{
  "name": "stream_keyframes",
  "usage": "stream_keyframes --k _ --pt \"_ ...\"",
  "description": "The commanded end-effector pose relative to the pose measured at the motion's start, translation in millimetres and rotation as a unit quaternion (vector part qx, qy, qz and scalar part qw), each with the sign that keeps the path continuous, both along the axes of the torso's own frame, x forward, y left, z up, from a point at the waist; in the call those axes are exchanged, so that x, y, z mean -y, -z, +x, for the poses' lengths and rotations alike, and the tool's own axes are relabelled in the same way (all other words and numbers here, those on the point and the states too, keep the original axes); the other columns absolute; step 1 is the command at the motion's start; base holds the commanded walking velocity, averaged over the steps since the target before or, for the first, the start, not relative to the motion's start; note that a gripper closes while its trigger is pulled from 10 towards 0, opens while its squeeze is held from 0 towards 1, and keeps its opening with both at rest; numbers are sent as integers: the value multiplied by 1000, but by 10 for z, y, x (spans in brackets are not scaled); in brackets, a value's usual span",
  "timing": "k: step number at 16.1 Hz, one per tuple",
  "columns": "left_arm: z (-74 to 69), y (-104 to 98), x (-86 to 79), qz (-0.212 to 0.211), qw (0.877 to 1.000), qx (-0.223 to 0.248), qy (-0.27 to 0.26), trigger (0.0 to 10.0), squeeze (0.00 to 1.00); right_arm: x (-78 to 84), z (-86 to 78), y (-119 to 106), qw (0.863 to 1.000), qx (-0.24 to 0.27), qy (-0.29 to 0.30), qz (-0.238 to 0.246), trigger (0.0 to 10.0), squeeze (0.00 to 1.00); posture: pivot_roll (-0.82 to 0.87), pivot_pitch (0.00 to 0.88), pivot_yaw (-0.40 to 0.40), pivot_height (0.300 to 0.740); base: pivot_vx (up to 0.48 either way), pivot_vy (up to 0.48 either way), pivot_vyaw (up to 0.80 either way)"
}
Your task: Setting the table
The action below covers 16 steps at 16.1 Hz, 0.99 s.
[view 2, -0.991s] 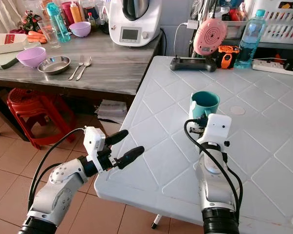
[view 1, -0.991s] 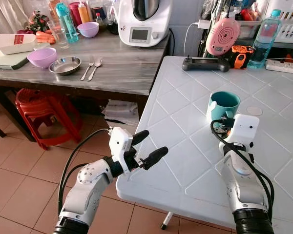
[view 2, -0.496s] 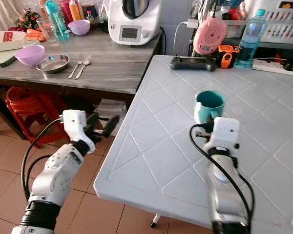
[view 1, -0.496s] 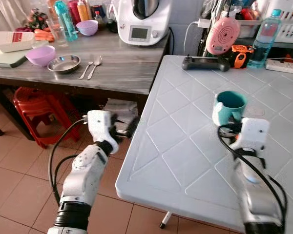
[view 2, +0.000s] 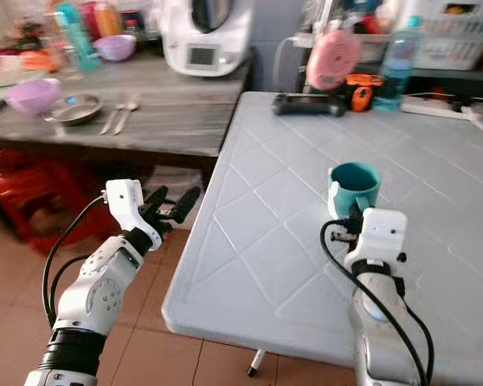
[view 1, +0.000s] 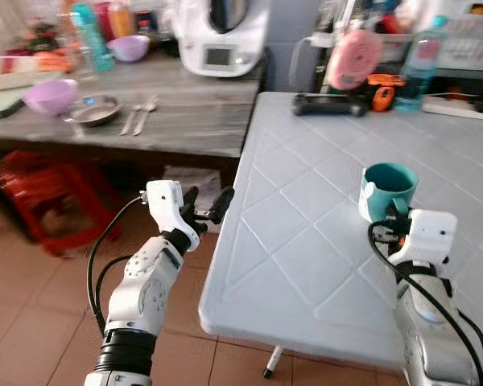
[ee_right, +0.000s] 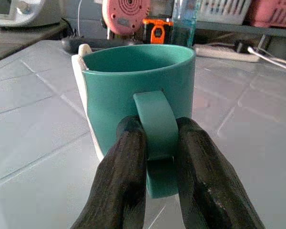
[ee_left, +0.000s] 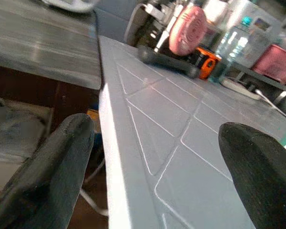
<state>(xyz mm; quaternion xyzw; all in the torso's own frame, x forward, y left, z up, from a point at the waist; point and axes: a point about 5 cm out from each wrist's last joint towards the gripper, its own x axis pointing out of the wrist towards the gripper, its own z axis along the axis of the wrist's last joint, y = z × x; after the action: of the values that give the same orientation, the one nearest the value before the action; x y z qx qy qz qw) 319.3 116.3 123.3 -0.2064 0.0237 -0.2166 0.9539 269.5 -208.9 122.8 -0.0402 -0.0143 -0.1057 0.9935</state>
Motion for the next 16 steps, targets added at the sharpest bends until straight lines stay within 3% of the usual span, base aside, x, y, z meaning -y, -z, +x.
stream_keyframes --k 1,3,16 --pt "13 -24 -8 -1 1000 1 2 10000 0 -51 -7 -40 1000 5 -9 1 10000 0 -62 20 58 740 0 442 -681" --pt "7 -18 -5 -1 1000 0 3 10000 0 -61 0 -39 1000 5 -10 2 10000 0 -61 18 57 740 0 448 -450" --pt "0 -9 17 5 1000 5 8 10000 0 -71 28 -67 1000 13 -7 -5 10000 0 -60 12 63 740 0 472 0"
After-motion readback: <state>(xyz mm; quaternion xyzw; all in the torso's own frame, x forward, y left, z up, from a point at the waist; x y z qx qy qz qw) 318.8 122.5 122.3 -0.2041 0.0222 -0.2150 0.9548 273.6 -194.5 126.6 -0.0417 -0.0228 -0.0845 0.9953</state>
